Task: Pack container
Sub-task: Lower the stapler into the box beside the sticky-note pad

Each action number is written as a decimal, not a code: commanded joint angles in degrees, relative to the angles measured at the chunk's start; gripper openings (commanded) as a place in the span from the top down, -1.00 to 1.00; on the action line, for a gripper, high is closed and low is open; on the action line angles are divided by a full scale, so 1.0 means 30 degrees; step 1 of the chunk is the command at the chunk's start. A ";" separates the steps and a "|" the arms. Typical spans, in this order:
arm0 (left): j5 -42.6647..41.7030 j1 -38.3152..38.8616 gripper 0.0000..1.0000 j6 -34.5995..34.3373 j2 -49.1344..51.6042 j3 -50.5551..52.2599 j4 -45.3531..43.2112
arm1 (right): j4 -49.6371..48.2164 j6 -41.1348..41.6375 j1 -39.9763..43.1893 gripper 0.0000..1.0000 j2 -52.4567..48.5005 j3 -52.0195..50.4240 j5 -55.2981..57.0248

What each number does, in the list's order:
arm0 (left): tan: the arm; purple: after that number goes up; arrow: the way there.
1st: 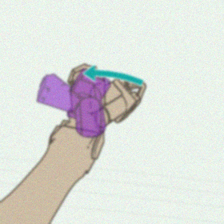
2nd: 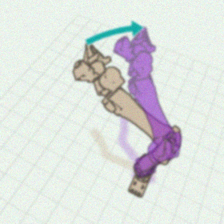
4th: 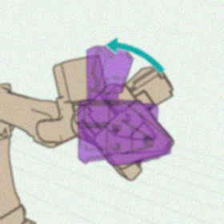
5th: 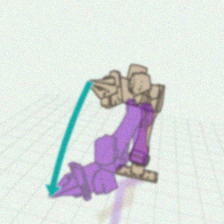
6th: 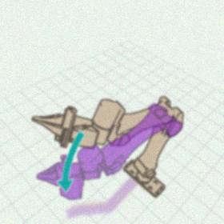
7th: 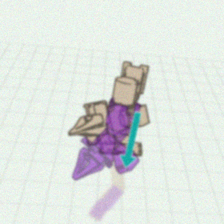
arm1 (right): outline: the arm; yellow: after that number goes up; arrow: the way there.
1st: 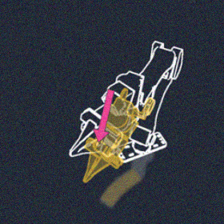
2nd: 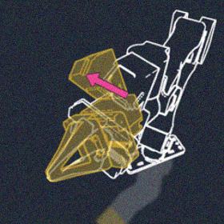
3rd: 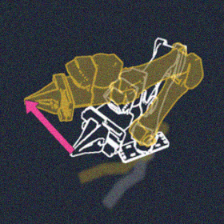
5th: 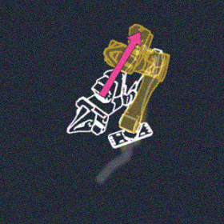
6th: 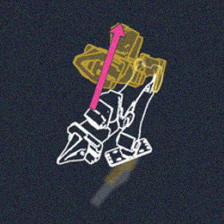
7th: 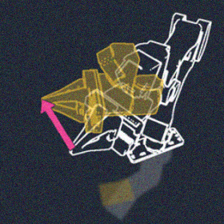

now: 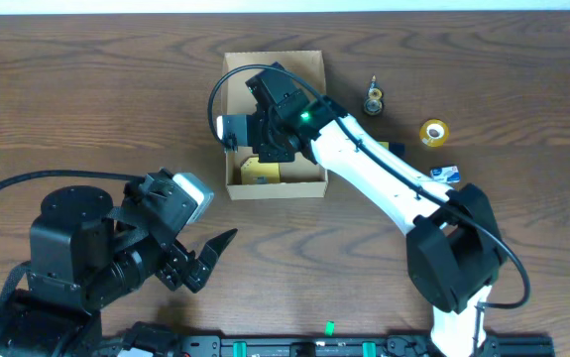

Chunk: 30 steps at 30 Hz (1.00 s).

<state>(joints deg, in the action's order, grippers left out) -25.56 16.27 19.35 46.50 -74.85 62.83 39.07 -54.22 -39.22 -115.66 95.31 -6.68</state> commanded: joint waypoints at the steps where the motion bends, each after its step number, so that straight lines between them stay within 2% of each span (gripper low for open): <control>1: -0.0284 -0.0044 -0.90 0.0124 -0.0007 -0.0357 0.0007 | -0.0153 -0.0954 -0.0277 0.98 -0.0561 0.0299 -0.0299; 30: -0.0291 -0.0044 -0.90 0.0124 -0.0007 -0.0357 0.0007 | -0.2390 -0.0947 -0.0255 0.98 -0.1807 0.0299 0.0299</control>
<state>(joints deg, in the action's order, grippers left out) -25.58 16.27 19.35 46.50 -74.85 62.81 32.53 -56.36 -39.24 -120.05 95.31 -5.52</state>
